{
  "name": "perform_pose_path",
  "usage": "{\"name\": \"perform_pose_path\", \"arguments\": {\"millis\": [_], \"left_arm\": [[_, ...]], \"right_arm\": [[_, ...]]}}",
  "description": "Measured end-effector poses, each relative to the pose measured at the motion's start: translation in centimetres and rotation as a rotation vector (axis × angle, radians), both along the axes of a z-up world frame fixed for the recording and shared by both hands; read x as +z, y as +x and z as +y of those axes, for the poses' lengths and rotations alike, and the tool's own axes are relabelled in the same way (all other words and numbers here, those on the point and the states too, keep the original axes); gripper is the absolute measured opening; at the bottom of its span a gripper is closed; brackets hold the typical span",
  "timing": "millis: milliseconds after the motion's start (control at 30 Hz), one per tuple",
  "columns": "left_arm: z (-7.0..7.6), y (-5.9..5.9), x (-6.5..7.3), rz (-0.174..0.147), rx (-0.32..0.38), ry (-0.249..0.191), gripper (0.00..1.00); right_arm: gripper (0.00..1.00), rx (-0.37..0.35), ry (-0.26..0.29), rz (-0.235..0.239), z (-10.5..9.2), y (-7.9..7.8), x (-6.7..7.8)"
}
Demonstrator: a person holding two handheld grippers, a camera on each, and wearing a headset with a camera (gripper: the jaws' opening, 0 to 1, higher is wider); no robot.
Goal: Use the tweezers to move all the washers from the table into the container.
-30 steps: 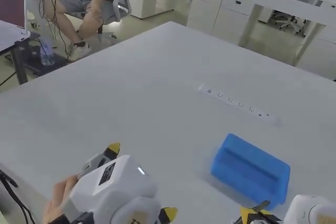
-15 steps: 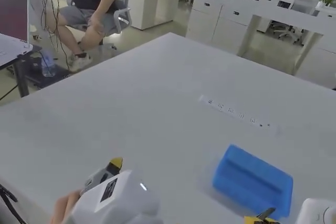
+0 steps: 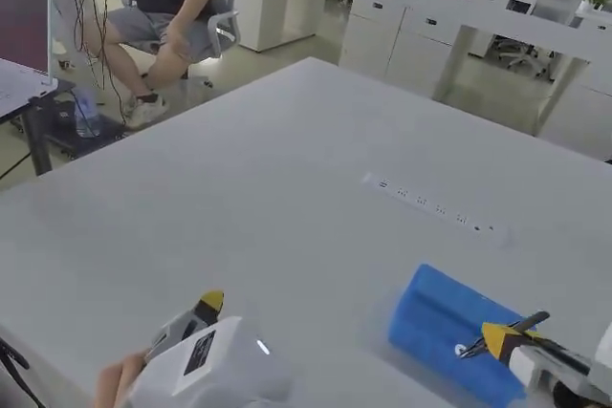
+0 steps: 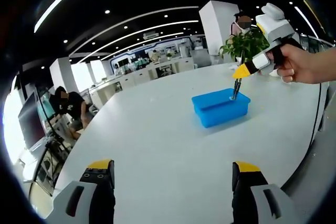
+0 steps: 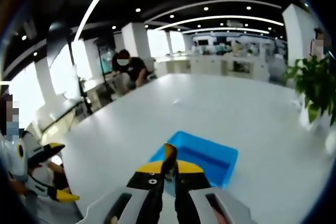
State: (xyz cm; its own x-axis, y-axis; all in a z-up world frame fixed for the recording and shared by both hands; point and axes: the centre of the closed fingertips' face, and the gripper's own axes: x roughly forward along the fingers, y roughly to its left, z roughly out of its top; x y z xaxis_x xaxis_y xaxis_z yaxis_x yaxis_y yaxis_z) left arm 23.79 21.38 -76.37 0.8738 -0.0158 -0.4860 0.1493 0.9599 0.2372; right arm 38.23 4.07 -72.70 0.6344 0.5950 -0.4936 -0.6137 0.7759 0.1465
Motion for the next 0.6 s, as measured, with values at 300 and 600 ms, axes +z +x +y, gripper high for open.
{"name": "perform_pose_path", "arguments": {"millis": [300,600], "left_arm": [[-0.2,0.0,-0.2,0.012,-0.009,0.007,0.95],[-0.2,0.0,-0.4,0.021,-0.007,0.007,0.95]], "right_arm": [[0.03,-0.027,-0.086,0.011,-1.3,2.8,-2.9],[0.03,-0.036,-0.135,0.066,-1.7,3.6,-6.5]]}}
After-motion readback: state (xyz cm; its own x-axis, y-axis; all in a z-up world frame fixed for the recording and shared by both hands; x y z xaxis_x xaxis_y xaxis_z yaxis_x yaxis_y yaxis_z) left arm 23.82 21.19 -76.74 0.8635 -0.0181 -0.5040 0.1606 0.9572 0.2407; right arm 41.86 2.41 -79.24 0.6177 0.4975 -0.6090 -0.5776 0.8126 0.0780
